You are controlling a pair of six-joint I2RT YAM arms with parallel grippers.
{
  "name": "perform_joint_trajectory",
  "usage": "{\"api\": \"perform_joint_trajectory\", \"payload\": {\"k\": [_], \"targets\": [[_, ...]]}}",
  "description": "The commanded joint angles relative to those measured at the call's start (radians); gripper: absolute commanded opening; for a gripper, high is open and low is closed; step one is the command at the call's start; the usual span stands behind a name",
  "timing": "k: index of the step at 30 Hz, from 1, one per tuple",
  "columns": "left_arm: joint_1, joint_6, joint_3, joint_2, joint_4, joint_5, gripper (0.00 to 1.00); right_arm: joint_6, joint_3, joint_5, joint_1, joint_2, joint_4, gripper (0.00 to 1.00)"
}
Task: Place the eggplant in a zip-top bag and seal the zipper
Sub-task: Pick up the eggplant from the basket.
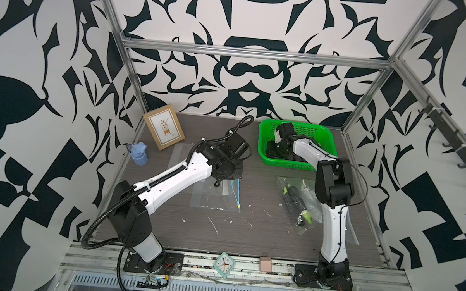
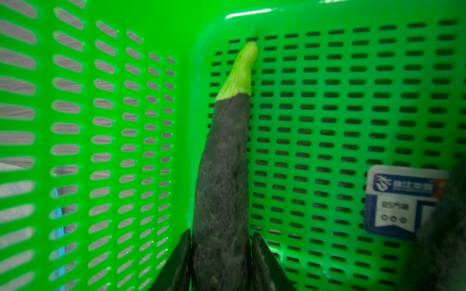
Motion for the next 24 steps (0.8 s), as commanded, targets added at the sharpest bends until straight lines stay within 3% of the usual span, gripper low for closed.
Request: {"api": "perform_joint_trajectory", "payload": {"k": [1, 8, 24], "targets": [[0.003, 0.002, 0.031, 0.003, -0.011, 0.004, 0.0, 0.001, 0.045, 0.031, 0.004, -0.01, -0.013, 0.37], [0.004, 0.002, 0.032, -0.009, -0.011, -0.002, 0.0, 0.003, 0.016, -0.003, -0.016, -0.071, 0.045, 0.19], [0.005, 0.006, 0.038, -0.005, 0.014, 0.035, 0.0, 0.05, -0.161, -0.171, -0.105, -0.294, 0.183, 0.09]]}}
